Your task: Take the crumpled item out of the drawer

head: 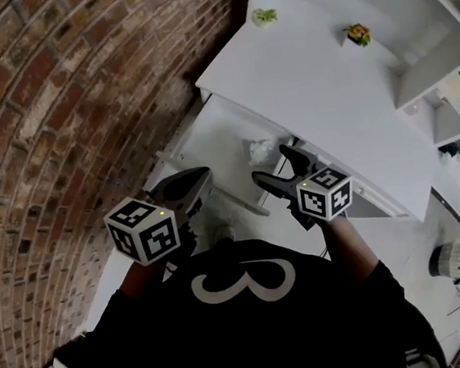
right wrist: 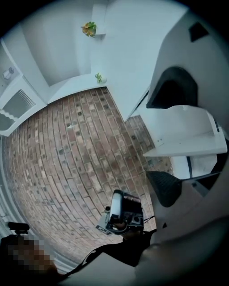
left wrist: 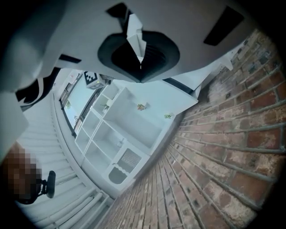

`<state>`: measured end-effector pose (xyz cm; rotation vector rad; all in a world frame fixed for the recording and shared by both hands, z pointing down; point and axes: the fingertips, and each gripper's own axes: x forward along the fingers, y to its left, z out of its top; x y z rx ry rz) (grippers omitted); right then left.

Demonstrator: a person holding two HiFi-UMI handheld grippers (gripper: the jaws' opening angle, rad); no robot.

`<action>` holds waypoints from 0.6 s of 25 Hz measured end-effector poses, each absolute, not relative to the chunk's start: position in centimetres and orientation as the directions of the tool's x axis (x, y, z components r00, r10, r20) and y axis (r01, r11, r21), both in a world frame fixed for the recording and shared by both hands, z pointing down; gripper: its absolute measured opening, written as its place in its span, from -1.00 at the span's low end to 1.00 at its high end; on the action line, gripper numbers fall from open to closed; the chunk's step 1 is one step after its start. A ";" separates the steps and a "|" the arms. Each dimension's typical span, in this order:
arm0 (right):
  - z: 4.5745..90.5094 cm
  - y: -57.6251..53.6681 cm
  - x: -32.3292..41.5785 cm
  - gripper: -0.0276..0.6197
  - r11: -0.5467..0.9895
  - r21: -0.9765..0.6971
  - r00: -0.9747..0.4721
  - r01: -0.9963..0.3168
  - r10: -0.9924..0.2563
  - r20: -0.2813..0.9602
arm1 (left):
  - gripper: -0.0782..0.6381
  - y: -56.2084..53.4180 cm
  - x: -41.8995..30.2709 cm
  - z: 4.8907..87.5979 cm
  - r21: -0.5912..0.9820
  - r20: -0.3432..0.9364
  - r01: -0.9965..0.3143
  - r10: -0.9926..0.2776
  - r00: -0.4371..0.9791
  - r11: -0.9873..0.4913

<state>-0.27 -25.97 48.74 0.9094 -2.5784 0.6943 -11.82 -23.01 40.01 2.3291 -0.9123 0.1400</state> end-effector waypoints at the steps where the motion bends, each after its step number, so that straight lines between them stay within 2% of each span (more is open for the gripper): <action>1: 49.9 -26.6 -0.3 0.40 0.669 -0.323 -0.728 -0.669 -0.503 0.466 | -0.77 -23.5 -12.1 40.4 0.518 0.314 -0.642 -0.572 0.757 -0.566; 7: 57.3 -30.2 -0.6 0.39 0.620 -0.225 -0.601 -0.752 -0.505 0.619 | -0.77 -26.2 -13.6 42.5 0.531 0.337 -0.639 -0.553 0.762 -0.556; 15: 66.1 -33.5 -0.9 0.36 0.502 -0.223 -0.466 -0.836 -0.433 0.772 | -0.77 -28.4 -14.8 45.0 0.555 0.363 -0.636 -0.532 0.765 -0.536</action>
